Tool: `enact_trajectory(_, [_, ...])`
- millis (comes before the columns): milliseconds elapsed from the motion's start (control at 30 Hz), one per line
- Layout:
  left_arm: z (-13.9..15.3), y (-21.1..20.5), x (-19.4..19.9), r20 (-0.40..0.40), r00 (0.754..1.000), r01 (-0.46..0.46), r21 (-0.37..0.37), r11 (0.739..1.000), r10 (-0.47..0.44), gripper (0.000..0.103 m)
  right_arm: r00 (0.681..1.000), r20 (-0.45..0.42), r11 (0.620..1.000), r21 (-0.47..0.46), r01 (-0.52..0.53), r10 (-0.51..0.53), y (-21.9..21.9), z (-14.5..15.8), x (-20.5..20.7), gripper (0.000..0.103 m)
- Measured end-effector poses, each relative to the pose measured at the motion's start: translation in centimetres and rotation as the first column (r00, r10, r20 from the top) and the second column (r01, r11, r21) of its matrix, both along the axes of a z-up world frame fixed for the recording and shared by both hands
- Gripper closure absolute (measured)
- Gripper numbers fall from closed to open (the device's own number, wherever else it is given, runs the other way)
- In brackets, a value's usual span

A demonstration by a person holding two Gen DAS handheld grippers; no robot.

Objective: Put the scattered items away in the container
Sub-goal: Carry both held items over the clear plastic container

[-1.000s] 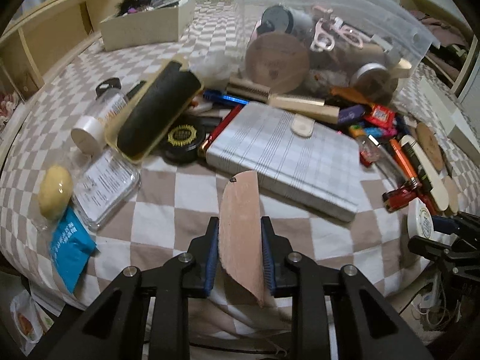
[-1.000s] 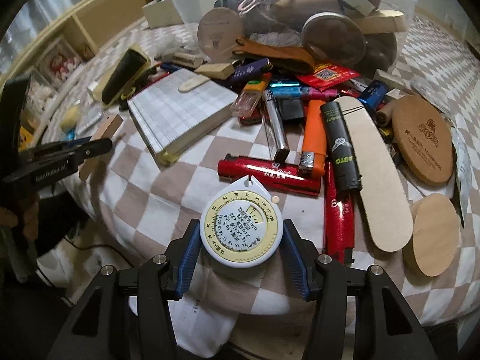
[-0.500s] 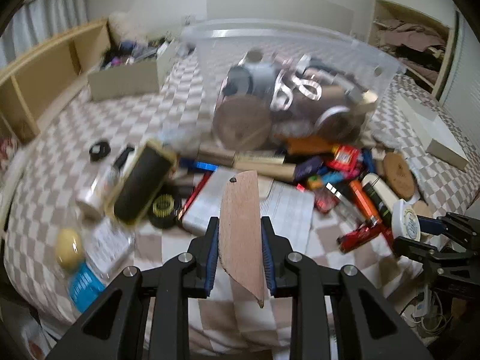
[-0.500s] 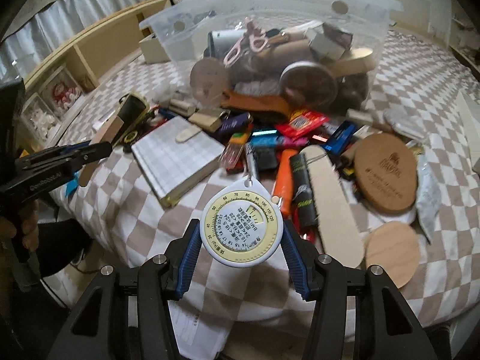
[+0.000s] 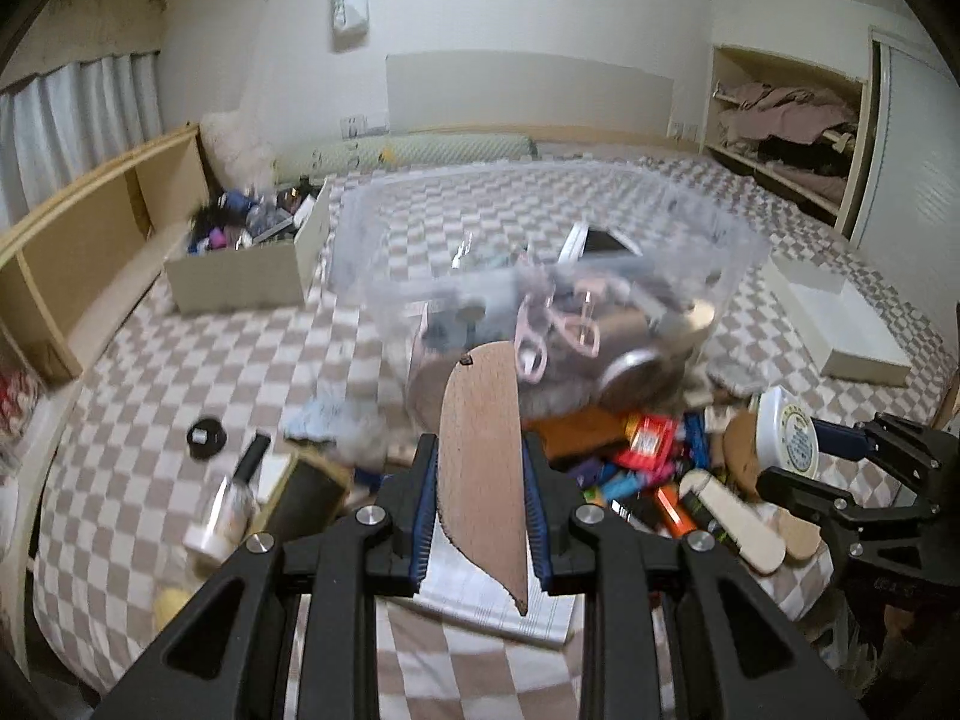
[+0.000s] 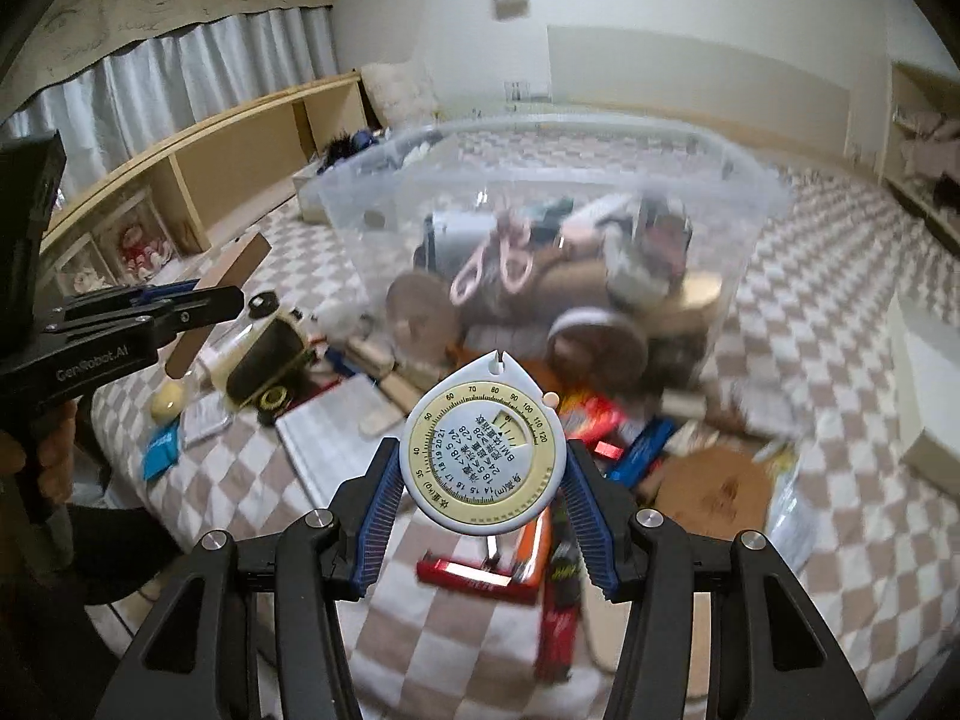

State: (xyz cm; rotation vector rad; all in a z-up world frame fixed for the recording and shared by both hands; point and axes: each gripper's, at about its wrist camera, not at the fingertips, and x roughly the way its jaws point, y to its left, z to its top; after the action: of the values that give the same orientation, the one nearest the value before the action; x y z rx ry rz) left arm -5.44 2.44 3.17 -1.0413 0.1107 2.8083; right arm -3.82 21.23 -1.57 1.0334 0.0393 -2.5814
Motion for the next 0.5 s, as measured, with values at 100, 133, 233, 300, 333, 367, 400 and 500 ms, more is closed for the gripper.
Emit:
enact_trajectory(100, [1.4,0.3,-0.7,-0.03,1.0,0.007,0.0,1.0,-0.007,0.077,0.999,-0.046,1.0,0.017,0.006,-0.005,0.3,2.0,-1.0,0.049])
enact_trajectory(133, [1.8,0.4,-1.0,-0.039,0.999,0.008,0.001,1.0,-0.008,0.077,0.998,-0.065,1.0,0.022,0.01,-0.008,0.3,2.7,-1.3,0.049])
enact_trajectory(233, [3.1,0.6,-2.0,-0.06,0.998,0.009,0.005,1.0,-0.009,0.077,0.993,-0.113,0.999,0.025,0.023,-0.02,0.7,4.7,-2.5,0.049])
enact_trajectory(300, [3.8,0.7,-2.5,-0.079,0.997,0.011,0.0,1.0,-0.011,0.077,0.99,-0.137,0.999,0.017,0.032,-0.029,1.0,5.9,-3.5,0.049])
enact_trajectory(333, [4.2,0.8,-2.8,-0.087,0.996,0.012,-0.001,1.0,-0.012,0.077,0.988,-0.148,0.999,0.015,0.036,-0.033,1.1,6.4,-3.9,0.049])
enact_trajectory(367, [4.5,0.8,-3.1,-0.095,0.995,0.011,-0.002,1.0,-0.011,0.077,0.987,-0.158,0.999,0.015,0.04,-0.037,1.1,6.9,-4.3,0.049])
enact_trajectory(400, [4.9,0.8,-3.5,-0.102,0.995,0.01,-0.003,1.0,-0.01,0.077,0.985,-0.169,0.999,0.014,0.043,-0.04,1.2,7.4,-4.7,0.049])
enact_trajectory(500, [5.6,0.7,-4.3,-0.114,0.993,0.001,-0.008,1.0,-0.002,0.077,0.98,-0.195,0.999,0.011,0.05,-0.047,1.3,8.6,-5.7,0.049])
